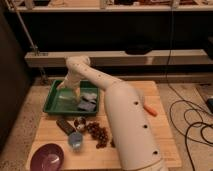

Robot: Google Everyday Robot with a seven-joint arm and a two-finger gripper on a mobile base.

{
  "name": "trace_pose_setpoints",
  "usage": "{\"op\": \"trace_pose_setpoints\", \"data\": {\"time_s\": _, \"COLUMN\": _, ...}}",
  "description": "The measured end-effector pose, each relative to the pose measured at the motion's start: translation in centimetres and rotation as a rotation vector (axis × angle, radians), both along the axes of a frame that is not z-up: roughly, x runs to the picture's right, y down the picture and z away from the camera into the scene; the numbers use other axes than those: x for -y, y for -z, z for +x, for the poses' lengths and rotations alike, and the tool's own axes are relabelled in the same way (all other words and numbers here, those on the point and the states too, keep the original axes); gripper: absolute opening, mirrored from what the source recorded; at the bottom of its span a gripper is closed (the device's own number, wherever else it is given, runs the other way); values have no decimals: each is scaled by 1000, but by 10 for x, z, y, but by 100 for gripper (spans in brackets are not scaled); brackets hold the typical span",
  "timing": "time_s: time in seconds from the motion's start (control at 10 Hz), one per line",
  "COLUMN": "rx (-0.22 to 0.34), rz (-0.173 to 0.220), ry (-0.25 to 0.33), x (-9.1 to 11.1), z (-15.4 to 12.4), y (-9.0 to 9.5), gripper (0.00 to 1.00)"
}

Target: Place grapes in table surface

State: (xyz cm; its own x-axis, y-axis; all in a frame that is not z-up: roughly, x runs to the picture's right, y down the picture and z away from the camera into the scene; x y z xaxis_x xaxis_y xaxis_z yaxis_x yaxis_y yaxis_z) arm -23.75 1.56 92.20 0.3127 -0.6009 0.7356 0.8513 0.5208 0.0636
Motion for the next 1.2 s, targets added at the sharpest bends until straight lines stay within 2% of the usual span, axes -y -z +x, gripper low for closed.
{"op": "trace_pose_setpoints", "data": {"time_s": 0.4, "rx": -1, "rz": 1, "ry": 0, "x": 1, "z": 0, "y": 0, "gripper": 80}}
{"op": "trace_pose_setpoints", "data": {"time_s": 0.6, "rx": -20, "rz": 5, "ry": -11, "x": 14, "z": 0, "y": 8, "gripper": 80}}
{"op": "trace_pose_setpoints", "data": {"time_s": 0.8, "rx": -45, "rz": 13, "ry": -19, "x": 34, "z": -5, "y": 29, "gripper": 80}}
{"op": "trace_pose_setpoints", "data": {"time_s": 1.0, "rx": -96, "rz": 19, "ry": -30, "x": 67, "z": -5, "y": 70, "gripper": 80}}
{"op": "trace_pose_setpoints", "data": {"time_s": 1.2, "rx": -149, "rz": 3, "ry": -45, "x": 89, "z": 5, "y": 112, "gripper": 80}}
